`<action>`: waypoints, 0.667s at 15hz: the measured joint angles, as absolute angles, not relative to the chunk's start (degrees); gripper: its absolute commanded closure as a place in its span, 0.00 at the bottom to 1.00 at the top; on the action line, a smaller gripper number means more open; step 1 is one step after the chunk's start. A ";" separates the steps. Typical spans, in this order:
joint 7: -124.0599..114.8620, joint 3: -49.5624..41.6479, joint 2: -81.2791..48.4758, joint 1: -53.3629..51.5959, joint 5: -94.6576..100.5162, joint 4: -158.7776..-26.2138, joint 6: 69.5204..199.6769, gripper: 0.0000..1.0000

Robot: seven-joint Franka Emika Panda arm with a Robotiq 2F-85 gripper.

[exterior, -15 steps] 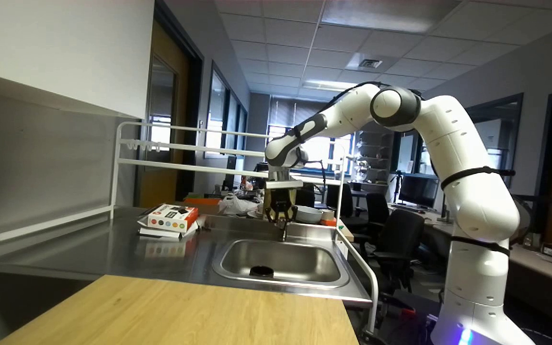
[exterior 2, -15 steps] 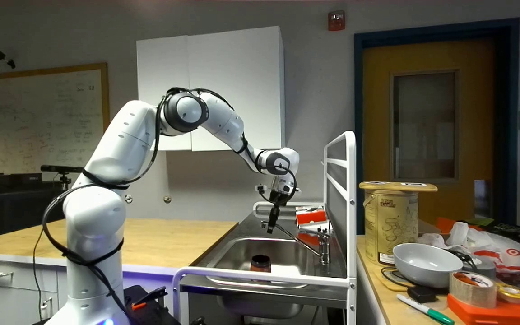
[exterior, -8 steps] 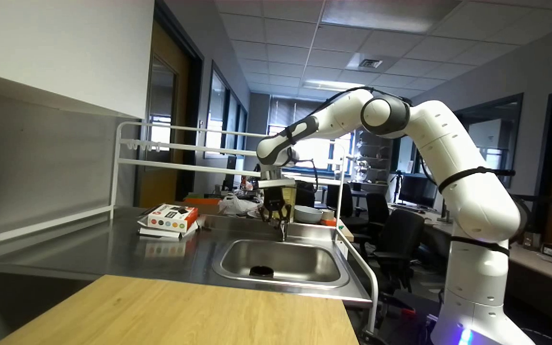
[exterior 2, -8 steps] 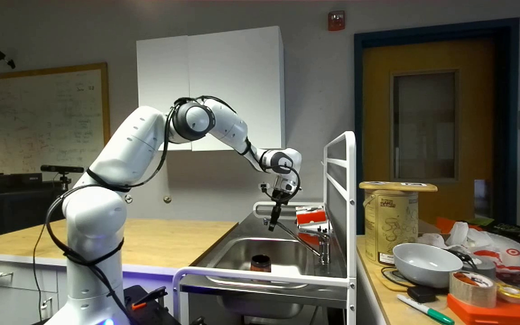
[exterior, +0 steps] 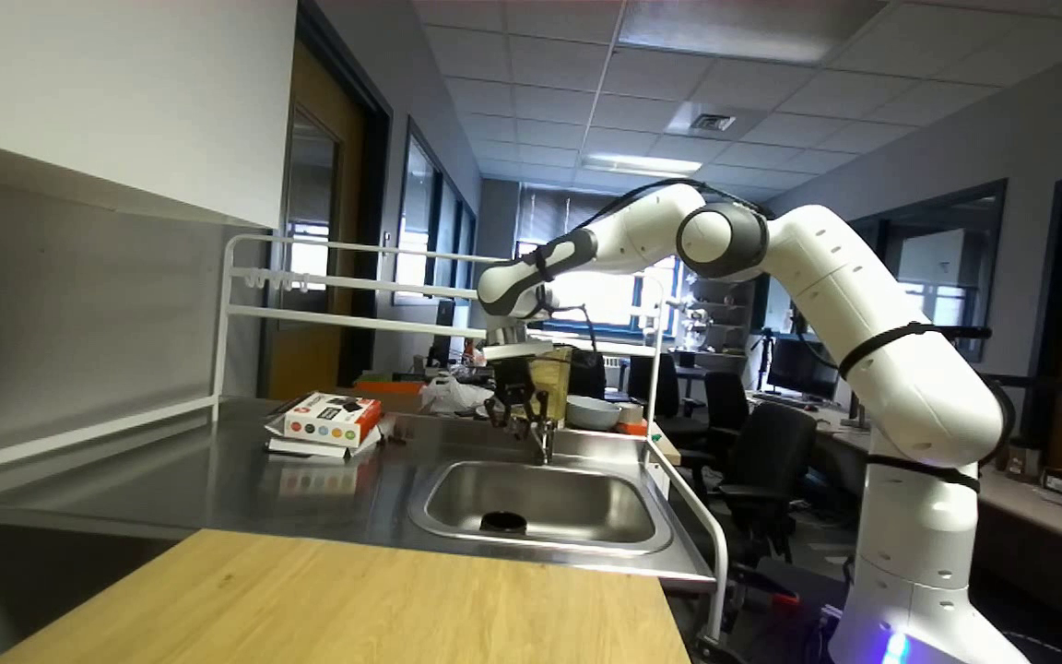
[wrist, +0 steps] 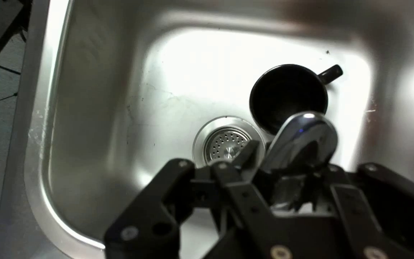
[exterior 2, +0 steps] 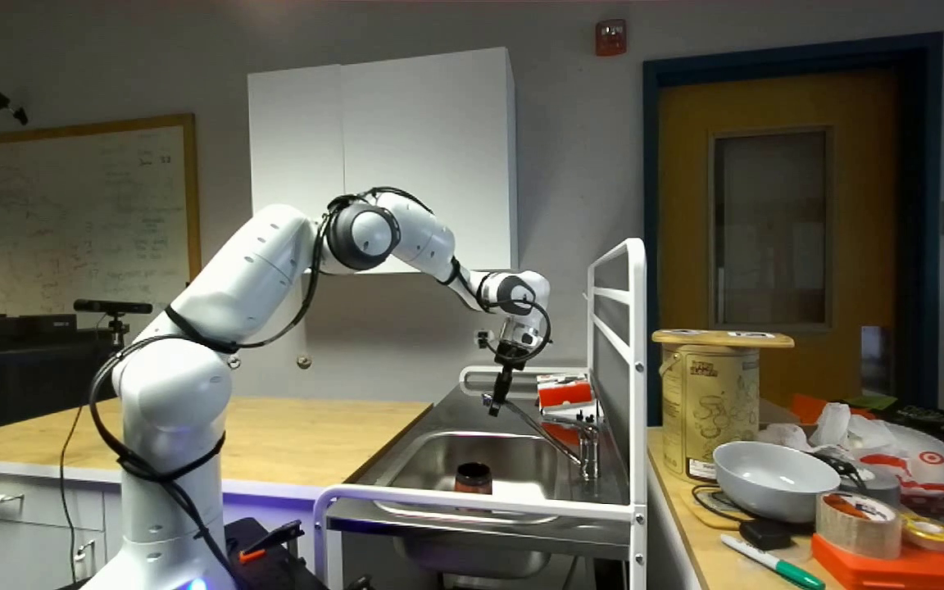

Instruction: Move the tap to the left

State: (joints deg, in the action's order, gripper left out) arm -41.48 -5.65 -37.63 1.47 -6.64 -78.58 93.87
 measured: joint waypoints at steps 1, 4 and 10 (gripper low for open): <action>-41.48 -5.65 -38.04 1.36 -6.64 -77.68 93.20 0.47; -41.48 -5.65 -38.76 1.29 -6.65 -75.66 92.08 0.23; -41.47 -5.52 -38.57 -0.22 -6.69 -72.13 91.09 0.00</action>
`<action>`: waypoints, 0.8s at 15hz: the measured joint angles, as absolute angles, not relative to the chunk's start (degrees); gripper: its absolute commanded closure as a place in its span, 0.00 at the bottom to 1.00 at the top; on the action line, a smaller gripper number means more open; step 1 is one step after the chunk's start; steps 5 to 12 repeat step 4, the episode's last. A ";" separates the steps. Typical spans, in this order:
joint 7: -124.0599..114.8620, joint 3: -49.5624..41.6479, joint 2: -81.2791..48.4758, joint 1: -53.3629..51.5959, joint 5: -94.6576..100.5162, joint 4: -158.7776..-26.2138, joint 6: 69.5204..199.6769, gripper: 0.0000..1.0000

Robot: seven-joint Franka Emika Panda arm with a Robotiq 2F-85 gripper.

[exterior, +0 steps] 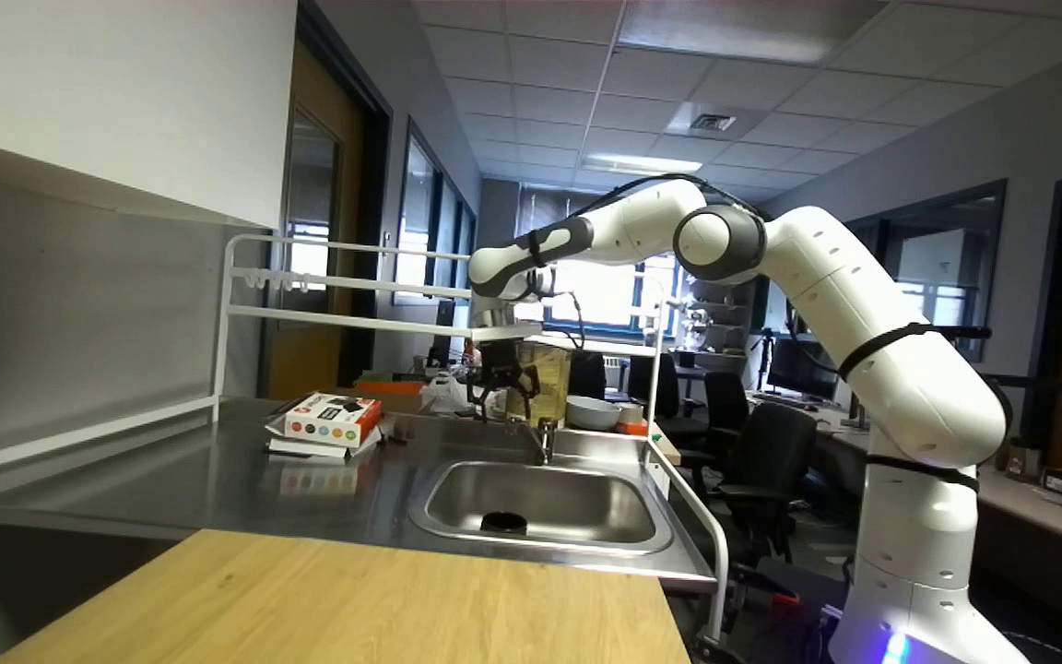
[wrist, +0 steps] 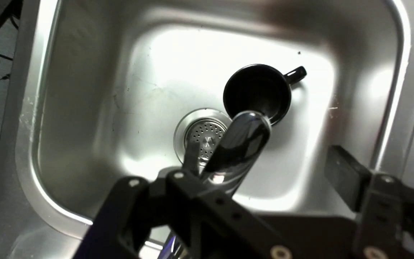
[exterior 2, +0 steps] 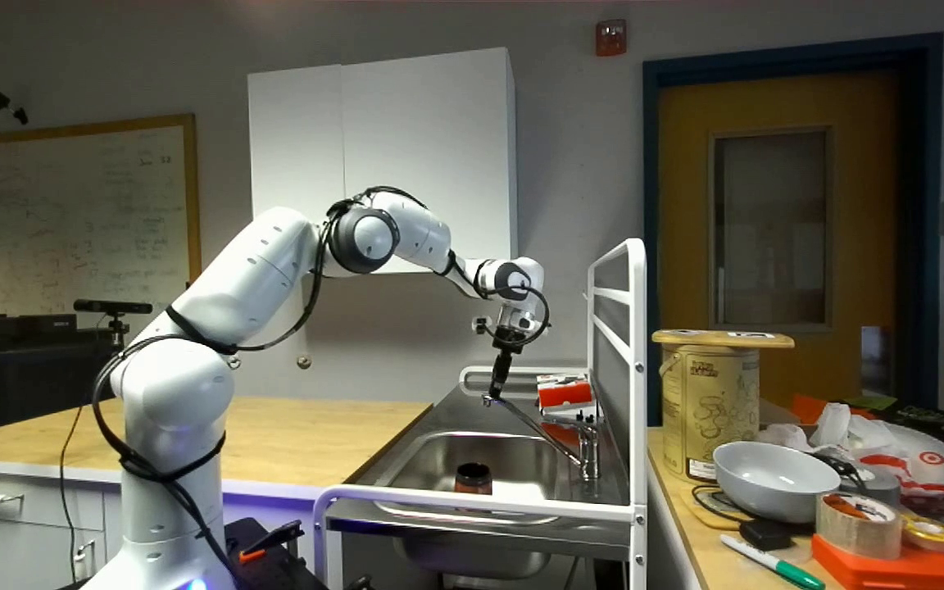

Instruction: Move the tap to the left

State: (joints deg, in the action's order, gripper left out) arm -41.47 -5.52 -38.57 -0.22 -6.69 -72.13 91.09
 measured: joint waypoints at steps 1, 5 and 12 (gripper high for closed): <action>-41.45 -5.49 -38.37 -0.51 -6.69 -71.65 91.09 0.00; -41.13 -5.42 -36.97 -1.45 -6.68 -70.84 91.13 0.00; -41.13 -5.42 -36.97 -1.45 -6.68 -70.84 91.13 0.00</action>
